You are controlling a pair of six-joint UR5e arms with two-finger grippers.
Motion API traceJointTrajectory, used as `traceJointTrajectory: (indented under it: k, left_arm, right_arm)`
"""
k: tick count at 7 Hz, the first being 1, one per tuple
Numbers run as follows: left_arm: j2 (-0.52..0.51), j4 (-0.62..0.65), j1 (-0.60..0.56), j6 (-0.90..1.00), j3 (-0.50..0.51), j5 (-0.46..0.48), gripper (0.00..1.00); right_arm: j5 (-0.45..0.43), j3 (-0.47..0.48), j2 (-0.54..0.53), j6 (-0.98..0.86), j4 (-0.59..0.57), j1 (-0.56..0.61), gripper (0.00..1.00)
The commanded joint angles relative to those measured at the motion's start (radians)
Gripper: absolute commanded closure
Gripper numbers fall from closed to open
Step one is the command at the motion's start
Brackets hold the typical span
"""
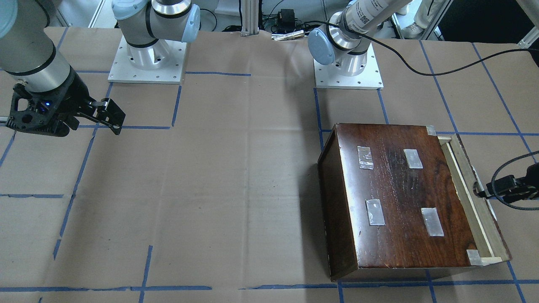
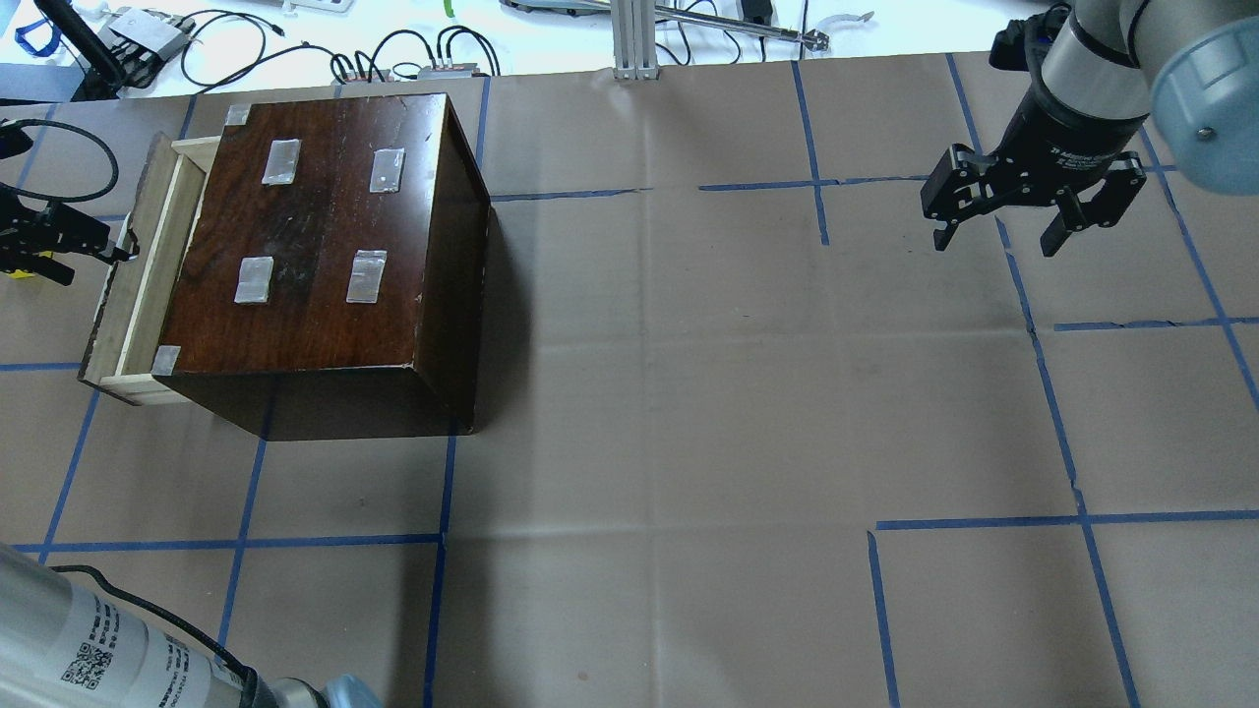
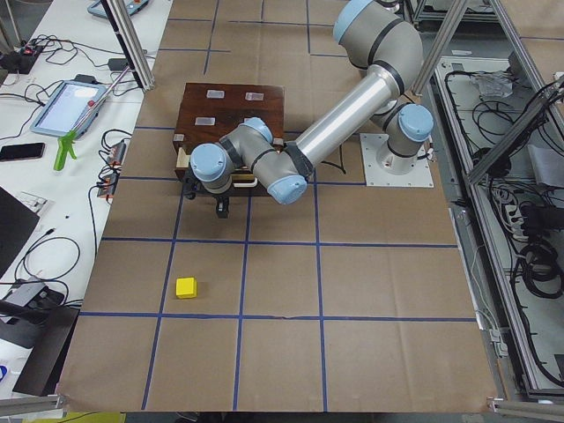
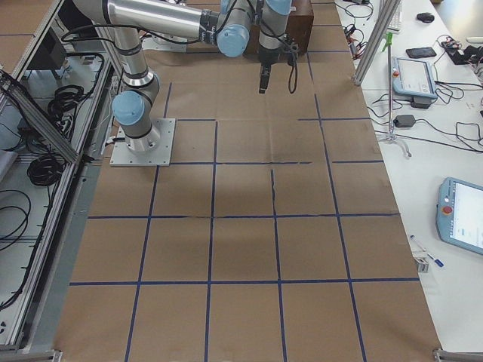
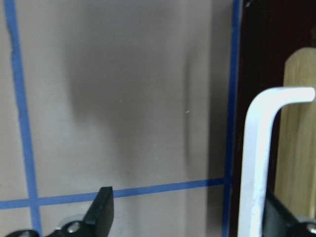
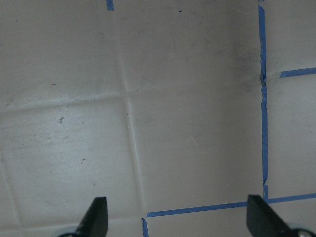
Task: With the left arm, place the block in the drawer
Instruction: 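Pull the drawer open outward with the left gripper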
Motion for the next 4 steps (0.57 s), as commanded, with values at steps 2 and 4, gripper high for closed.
traceJointTrajectory:
  k: [2,4]
  left_arm:
    - [-0.002,0.003,0.018,0.012,0.013,0.016,0.02]
    - [0.01,0.004,0.021,0.009,0.025,0.019,0.01]
  right_arm:
    - [0.0,0.0,0.0,0.0,0.0,0.0,0.0]
    - [0.0,0.0,0.0,0.0,0.0,0.0,0.0]
